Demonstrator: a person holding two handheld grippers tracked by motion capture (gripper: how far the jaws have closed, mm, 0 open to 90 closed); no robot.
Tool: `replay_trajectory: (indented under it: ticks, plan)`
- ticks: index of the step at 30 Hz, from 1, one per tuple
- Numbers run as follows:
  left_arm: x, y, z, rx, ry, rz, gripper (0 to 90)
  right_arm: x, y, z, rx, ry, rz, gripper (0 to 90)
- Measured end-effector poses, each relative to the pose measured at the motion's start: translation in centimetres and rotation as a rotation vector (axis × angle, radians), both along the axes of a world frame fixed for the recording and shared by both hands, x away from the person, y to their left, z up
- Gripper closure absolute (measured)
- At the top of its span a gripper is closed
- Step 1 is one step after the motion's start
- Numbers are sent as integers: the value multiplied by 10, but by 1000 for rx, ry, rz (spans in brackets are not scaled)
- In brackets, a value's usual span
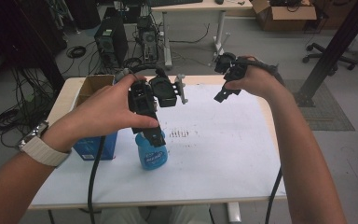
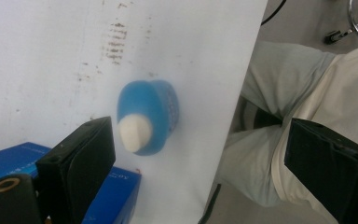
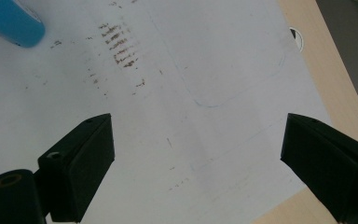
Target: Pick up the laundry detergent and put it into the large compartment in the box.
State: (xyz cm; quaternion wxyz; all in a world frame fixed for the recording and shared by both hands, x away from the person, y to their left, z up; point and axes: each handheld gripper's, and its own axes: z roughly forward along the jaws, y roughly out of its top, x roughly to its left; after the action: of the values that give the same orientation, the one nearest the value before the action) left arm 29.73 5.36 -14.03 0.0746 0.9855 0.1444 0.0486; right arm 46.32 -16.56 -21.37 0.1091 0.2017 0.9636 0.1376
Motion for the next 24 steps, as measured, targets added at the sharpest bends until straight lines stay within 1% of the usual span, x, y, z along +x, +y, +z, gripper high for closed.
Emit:
replay_trajectory:
  ticks: [1, 3, 4, 8, 10, 15, 19, 24]
  plan:
    - [1, 1, 1, 2, -4, -3, 86, 0, 0, 0, -1, -2, 2, 93]
    - [3, 3, 3, -11, -14, 6, 84, 0, -1, -1, -2, -7, 9, 85]
    - [5, 4, 4, -9, -16, 2, 82, 0, -1, -1, -5, -7, 11, 84]
    - [10, 7, 5, -15, -26, 23, 77, 0, 0, 0, -2, -11, 16, 84]
    - [13, 10, 5, -15, -26, 25, 76, 0, 0, 0, 0, -12, 18, 84]
    - [20, 15, 3, -10, -44, 46, 76, 0, 1, 0, -4, -14, 21, 84]
    - [25, 17, 1, -4, -51, 59, 76, 1, 1, -1, -5, -14, 23, 84]
    - [29, 19, -2, -2, -55, 55, 76, 1, 1, -1, -6, -13, 24, 84]
